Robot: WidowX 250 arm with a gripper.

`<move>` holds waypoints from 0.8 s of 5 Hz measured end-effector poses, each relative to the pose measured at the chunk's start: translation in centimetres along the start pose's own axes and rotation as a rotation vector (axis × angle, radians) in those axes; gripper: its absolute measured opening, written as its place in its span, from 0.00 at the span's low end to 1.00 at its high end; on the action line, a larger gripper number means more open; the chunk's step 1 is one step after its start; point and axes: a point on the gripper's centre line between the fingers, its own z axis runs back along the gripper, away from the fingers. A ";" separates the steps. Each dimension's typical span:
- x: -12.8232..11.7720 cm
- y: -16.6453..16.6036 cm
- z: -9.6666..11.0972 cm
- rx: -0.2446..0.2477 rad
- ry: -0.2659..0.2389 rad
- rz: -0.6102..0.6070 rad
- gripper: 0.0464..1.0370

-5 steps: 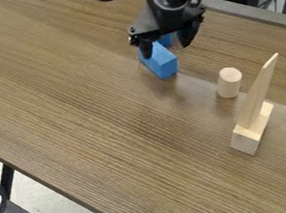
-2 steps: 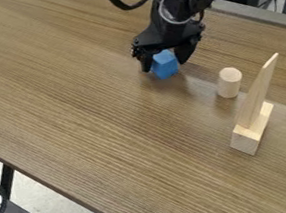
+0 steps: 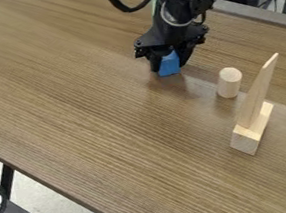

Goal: Put the blue block on top of the green block

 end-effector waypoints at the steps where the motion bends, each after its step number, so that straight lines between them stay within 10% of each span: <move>1: 1.7 -0.6 2.8 -0.066 -0.061 0.018 0.54; 4: 4.6 -0.3 6.2 -0.140 -0.088 0.076 0.54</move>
